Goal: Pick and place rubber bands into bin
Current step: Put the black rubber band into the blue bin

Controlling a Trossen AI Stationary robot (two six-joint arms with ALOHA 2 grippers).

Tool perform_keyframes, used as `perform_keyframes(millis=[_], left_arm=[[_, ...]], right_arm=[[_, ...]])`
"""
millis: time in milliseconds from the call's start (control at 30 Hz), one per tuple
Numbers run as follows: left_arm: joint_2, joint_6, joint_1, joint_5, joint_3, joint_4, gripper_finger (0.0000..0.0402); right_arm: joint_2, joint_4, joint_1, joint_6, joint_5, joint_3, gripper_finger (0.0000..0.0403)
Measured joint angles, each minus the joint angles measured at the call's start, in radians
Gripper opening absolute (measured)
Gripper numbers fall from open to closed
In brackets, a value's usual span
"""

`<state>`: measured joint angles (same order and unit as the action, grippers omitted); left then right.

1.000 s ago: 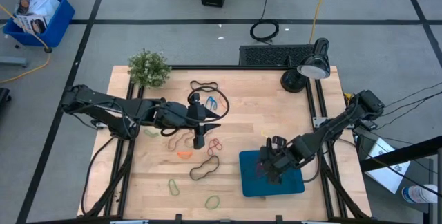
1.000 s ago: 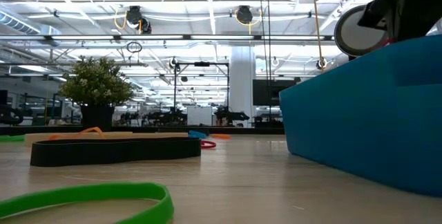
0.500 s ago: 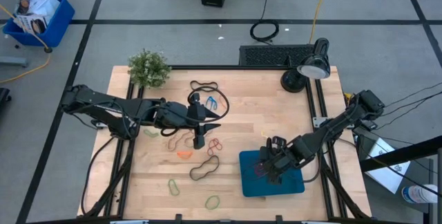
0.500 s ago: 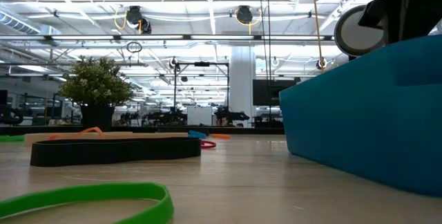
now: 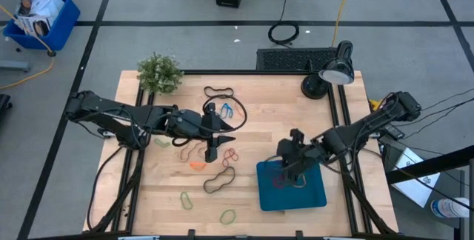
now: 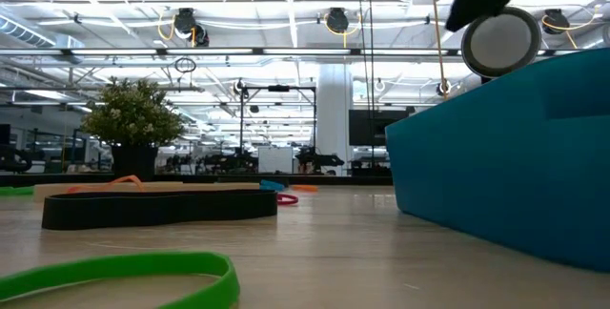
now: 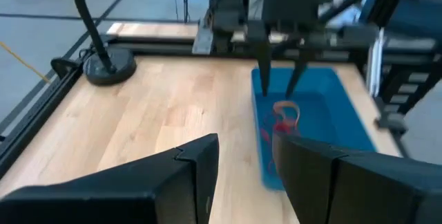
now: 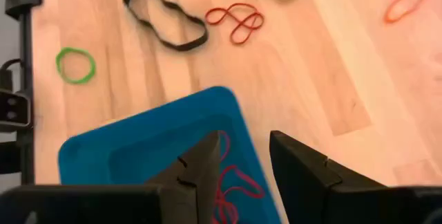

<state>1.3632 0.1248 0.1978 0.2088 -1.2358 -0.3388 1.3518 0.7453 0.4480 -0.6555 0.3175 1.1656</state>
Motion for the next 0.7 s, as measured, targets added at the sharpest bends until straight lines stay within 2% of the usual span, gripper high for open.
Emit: perform_keyframes(millis=[200,433,600,700], left_arm=[[0.000,0.023,-0.002,0.024,0.000,-0.155,0.0145],[0.023,0.035,0.002,-0.001,0.000,-0.317,0.0145],[0.101,-0.011,0.022,-0.006,0.002,-0.408,0.0145],[0.169,-0.053,0.037,-0.012,0.002,-0.403,0.0145]], right_arm=[[0.000,-0.030,-0.067,0.074,-0.003,0.000,0.0119],[0.000,-0.030,-0.127,0.137,-0.004,0.000,0.0118],[0.001,-0.030,-0.161,0.168,-0.005,0.000,0.0118],[0.000,-0.030,-0.175,0.178,-0.005,0.000,0.0118]])
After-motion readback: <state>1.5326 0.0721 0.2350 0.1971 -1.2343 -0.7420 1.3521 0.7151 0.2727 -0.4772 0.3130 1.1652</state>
